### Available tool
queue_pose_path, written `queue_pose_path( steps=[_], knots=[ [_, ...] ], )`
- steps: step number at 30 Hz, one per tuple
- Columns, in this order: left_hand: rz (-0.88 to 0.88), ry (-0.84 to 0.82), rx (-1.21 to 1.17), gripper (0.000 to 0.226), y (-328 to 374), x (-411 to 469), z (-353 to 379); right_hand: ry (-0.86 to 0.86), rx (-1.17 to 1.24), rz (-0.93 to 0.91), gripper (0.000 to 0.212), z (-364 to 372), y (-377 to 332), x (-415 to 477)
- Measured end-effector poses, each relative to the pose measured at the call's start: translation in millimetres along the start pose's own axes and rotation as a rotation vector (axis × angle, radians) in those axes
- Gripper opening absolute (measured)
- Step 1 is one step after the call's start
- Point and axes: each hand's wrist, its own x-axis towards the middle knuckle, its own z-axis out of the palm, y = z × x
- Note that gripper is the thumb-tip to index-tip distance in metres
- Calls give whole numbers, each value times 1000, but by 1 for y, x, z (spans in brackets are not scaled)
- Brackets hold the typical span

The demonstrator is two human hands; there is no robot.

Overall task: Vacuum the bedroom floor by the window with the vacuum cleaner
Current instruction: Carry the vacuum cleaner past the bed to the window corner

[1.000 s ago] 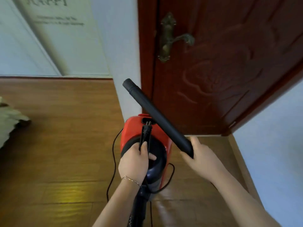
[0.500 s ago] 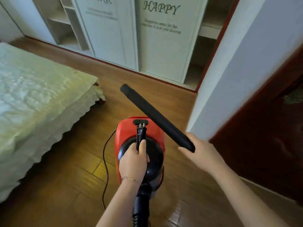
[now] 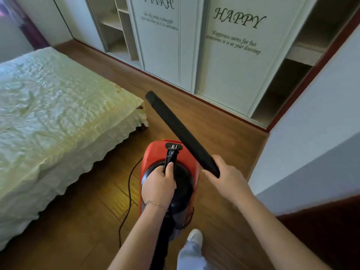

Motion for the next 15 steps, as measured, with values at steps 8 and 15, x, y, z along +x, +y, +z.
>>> queue_pose_path(
  steps=[8,15],
  knots=[
    [-30,84,-76,48,81,109,1,-43,13,-48,37,-55,-4,134],
    [-10,143,-124,47,134,199,0,0,-72,-127,44,-85,-17,242]
  ],
)
